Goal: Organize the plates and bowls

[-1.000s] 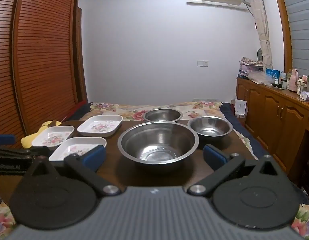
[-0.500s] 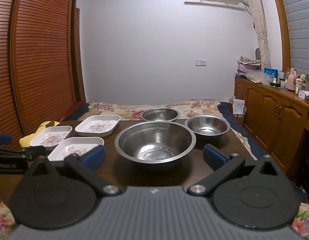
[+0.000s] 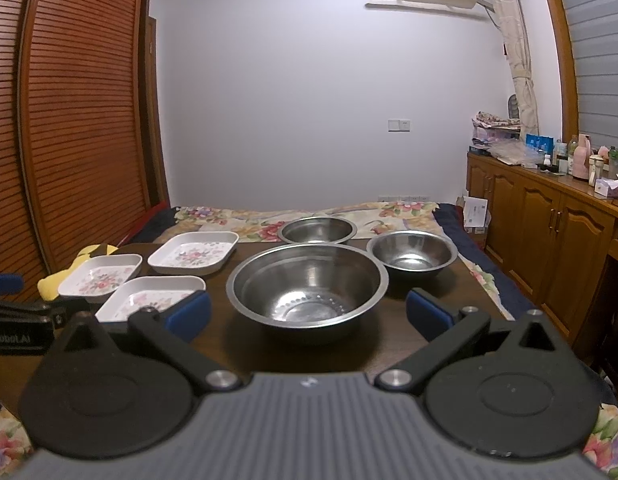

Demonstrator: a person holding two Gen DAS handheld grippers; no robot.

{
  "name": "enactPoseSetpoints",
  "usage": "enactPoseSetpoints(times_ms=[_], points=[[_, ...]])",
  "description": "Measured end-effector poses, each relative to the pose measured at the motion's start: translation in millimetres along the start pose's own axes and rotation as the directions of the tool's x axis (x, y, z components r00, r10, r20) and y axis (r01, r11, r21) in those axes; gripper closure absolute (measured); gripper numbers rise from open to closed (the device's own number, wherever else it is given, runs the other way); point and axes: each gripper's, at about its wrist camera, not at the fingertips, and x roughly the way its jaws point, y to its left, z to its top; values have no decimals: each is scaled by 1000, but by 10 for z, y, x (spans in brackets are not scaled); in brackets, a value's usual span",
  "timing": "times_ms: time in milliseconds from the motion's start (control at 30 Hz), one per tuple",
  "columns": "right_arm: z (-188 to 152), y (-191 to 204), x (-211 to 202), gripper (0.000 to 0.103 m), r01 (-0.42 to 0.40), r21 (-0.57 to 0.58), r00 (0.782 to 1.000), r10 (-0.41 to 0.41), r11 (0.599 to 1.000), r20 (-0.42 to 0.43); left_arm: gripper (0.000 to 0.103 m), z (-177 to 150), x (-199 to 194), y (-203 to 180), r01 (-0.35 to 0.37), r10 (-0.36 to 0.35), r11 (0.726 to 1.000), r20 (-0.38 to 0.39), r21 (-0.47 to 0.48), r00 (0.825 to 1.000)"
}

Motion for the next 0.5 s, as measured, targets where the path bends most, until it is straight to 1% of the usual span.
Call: enactPoseSetpoints(times_ms=[500], points=[[4,3,-3,0,-1,5,1000,1,1000,-5,0,-3,0,1,0,0,1000,1,0,1000]])
